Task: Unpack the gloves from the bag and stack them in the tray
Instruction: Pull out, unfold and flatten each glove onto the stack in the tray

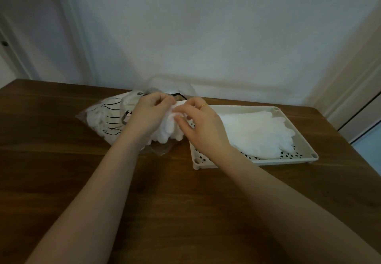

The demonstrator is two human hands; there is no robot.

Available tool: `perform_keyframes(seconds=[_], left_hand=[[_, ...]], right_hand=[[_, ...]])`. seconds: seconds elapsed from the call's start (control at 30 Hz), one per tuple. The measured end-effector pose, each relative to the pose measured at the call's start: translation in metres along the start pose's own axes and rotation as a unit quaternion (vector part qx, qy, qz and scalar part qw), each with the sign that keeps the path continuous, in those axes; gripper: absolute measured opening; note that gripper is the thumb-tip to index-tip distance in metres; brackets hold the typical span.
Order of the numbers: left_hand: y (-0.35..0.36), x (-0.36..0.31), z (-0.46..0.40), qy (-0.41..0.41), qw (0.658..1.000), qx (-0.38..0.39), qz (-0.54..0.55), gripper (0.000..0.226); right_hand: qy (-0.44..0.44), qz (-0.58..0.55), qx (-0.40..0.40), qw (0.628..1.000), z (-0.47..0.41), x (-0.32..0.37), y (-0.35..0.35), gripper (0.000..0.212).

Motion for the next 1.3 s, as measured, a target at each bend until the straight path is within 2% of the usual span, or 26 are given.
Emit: perform_keyframes(seconds=[0.07, 0.17, 0.23, 0.3, 0.43, 0.53, 0.63, 0.73, 0.87, 0.97, 1.03, 1.1, 1.2, 1.27, 1.3], left_hand=[[0.001, -0.004, 0.003, -0.010, 1.000, 0.005, -0.010, 0.023], [0.004, -0.006, 0.008, 0.018, 0.996, 0.081, -0.034, 0.025], [0.002, -0.006, 0.008, 0.043, 0.990, 0.121, -0.064, 0.043], [0.003, -0.007, 0.006, 0.059, 0.988, 0.122, -0.067, 0.048], [0.005, -0.005, 0.005, 0.102, 0.987, 0.077, -0.102, 0.040], [0.009, -0.006, 0.008, 0.119, 0.986, 0.075, -0.086, 0.023], [0.007, -0.007, 0.005, 0.116, 0.977, 0.069, -0.164, 0.012], [0.005, -0.005, 0.002, 0.084, 0.959, 0.057, -0.266, 0.016], [0.007, -0.005, 0.002, 0.097, 0.941, 0.017, -0.323, 0.022], [-0.001, 0.002, -0.005, 0.052, 0.892, -0.020, -0.448, 0.029], [-0.004, 0.008, -0.005, -0.028, 0.847, -0.021, -0.531, 0.032], [-0.001, 0.013, 0.000, -0.070, 0.803, 0.007, -0.592, 0.039], [0.006, 0.027, 0.005, -0.071, 0.742, 0.107, -0.658, 0.062], [0.006, 0.025, 0.010, -0.085, 0.722, 0.137, -0.673, 0.075], [0.005, 0.019, 0.013, -0.076, 0.719, 0.132, -0.678, 0.078]], right_hand=[[0.045, -0.028, -0.021, 0.998, -0.005, 0.000, -0.002, 0.015], [0.169, -0.158, 0.013, 0.973, -0.012, -0.004, -0.004, 0.015], [0.261, -0.296, 0.043, 0.918, -0.013, -0.006, -0.006, 0.018], [0.311, -0.389, 0.075, 0.864, -0.014, -0.009, -0.007, 0.021], [0.327, -0.429, 0.082, 0.838, -0.016, -0.015, -0.011, 0.025], [0.361, -0.460, 0.068, 0.808, -0.016, -0.015, -0.006, 0.022], [0.422, -0.503, 0.040, 0.754, -0.018, -0.017, -0.005, 0.029], [0.459, -0.536, 0.020, 0.708, -0.018, -0.020, -0.010, 0.029], [0.476, -0.626, 0.021, 0.618, -0.014, -0.023, -0.020, 0.027], [0.462, -0.674, -0.016, 0.577, -0.015, -0.025, -0.036, 0.035], [0.448, -0.677, -0.053, 0.582, -0.017, -0.026, -0.048, 0.046], [0.441, -0.680, -0.069, 0.582, -0.018, -0.026, -0.056, 0.052], [0.441, -0.711, -0.039, 0.546, -0.013, -0.027, -0.058, 0.049], [0.440, -0.719, -0.015, 0.537, -0.006, -0.032, -0.058, 0.057], [0.441, -0.720, -0.009, 0.536, -0.003, -0.034, -0.059, 0.053]])
Point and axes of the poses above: each hand's wrist, its own z-axis away from the middle knuckle, its own y-axis out of the palm, x = y × z, the point moved 2 cm from there along -z, towards the middle knuckle, and after that the axes turned 9 degrees about z, right-handed, at the moved point
